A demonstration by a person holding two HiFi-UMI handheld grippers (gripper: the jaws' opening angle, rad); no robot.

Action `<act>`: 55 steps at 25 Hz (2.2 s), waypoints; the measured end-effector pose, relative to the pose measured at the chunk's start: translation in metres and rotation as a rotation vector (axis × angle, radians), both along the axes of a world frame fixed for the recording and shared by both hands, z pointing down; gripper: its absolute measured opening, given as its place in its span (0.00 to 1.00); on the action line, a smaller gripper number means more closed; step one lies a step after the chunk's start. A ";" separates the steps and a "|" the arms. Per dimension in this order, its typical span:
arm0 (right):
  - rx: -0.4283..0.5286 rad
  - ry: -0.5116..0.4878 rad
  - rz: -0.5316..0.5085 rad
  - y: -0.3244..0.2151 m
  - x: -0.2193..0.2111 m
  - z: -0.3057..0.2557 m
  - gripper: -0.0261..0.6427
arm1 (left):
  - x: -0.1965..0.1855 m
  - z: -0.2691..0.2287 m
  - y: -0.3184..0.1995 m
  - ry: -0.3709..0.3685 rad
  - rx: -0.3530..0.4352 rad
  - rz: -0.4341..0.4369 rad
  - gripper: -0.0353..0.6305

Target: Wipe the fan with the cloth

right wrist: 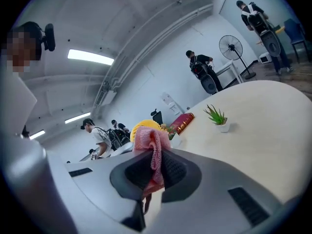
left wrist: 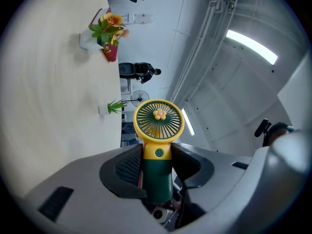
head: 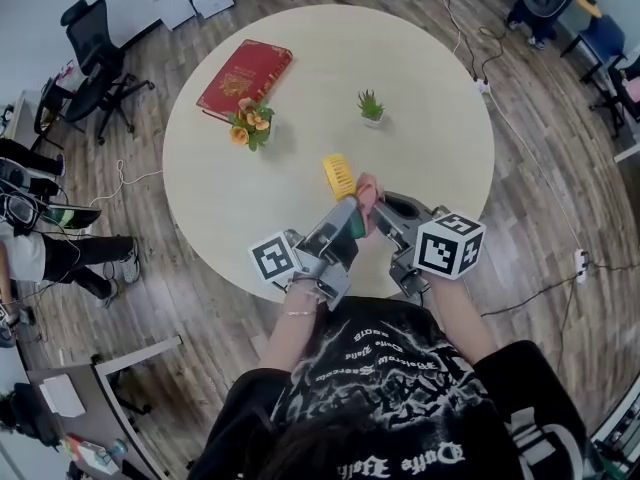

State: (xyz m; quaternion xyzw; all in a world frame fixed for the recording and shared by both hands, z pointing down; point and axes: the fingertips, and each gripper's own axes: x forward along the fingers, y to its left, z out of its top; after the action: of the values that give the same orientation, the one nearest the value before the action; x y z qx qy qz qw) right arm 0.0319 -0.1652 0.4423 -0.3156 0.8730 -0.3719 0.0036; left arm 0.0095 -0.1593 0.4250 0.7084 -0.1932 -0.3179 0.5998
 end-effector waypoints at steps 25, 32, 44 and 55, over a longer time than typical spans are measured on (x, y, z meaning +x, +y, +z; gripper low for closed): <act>0.199 -0.163 0.056 -0.051 0.023 -0.065 0.08 | 0.034 -0.007 0.025 -0.343 0.210 0.306 0.35; 0.083 -0.213 0.006 -0.051 0.019 -0.047 0.08 | 0.042 -0.023 0.035 -0.329 0.286 0.361 0.35; -0.011 -0.118 -0.197 -0.016 -0.004 -0.015 0.08 | 0.030 -0.033 0.031 -0.298 0.329 0.356 0.35; 0.079 -0.036 -0.162 -0.002 0.002 -0.013 0.08 | 0.025 -0.017 0.024 -0.377 0.263 0.295 0.35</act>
State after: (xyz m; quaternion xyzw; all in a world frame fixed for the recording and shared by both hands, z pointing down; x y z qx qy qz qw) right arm 0.0340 -0.1674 0.4296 -0.2368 0.9095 -0.3416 0.0016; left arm 0.0342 -0.1354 0.4075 0.8473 -0.1532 -0.1120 0.4961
